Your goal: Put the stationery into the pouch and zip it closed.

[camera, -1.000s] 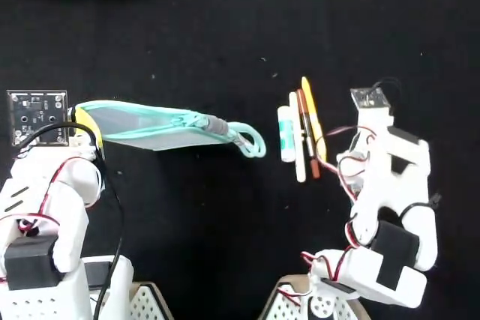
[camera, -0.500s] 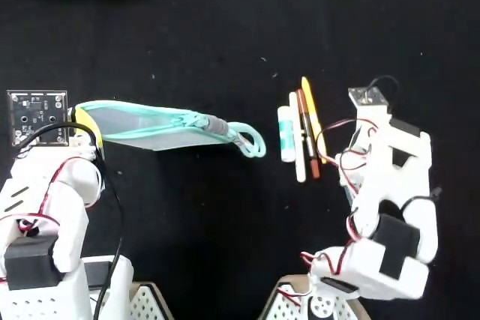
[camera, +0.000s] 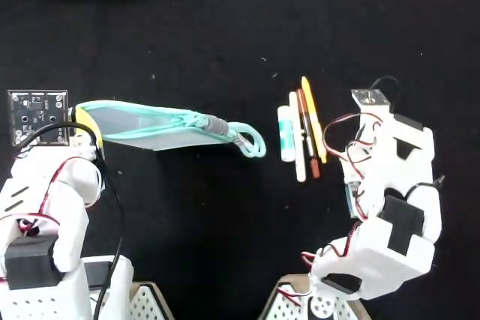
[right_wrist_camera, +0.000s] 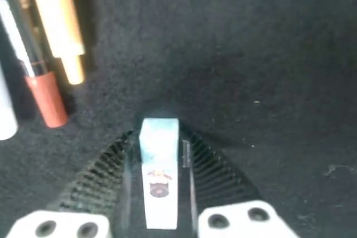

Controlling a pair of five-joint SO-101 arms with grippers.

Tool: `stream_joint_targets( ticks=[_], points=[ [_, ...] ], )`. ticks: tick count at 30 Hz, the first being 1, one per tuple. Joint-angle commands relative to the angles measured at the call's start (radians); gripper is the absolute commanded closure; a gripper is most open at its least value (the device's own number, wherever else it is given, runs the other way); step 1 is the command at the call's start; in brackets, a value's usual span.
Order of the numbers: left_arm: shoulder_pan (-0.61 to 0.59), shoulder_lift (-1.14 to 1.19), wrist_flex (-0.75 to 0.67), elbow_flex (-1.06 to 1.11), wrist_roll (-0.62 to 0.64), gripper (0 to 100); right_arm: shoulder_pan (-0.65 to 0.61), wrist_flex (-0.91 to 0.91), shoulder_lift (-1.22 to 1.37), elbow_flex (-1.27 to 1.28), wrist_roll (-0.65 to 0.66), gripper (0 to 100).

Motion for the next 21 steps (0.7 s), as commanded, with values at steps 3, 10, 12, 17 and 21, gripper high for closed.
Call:
stream_joint_targets(
  ticks=[3, 10, 12, 17, 21],
  points=[
    [0.005, 0.020, 0.029, 0.050, -0.011, 97, 0.002, -0.009, -0.245, 0.074, 0.029, 98.5],
    [0.005, 0.020, 0.029, 0.050, -0.011, 97, -0.029, 0.092, -0.753, 0.174, -0.035, 98.5],
    [0.007, 0.020, 0.029, 0.056, -0.011, 97, -0.091, 0.143, -0.894, 0.171, -0.074, 98.5],
    [0.007, 0.020, 0.023, 0.101, -0.011, 97, -0.328, 0.287, -1.152, -0.001, -0.250, 98.5],
    [0.019, 0.020, 0.023, 0.102, -0.011, 97, -0.506, 0.356, -1.175, -0.266, -0.413, 98.5]
  ],
)
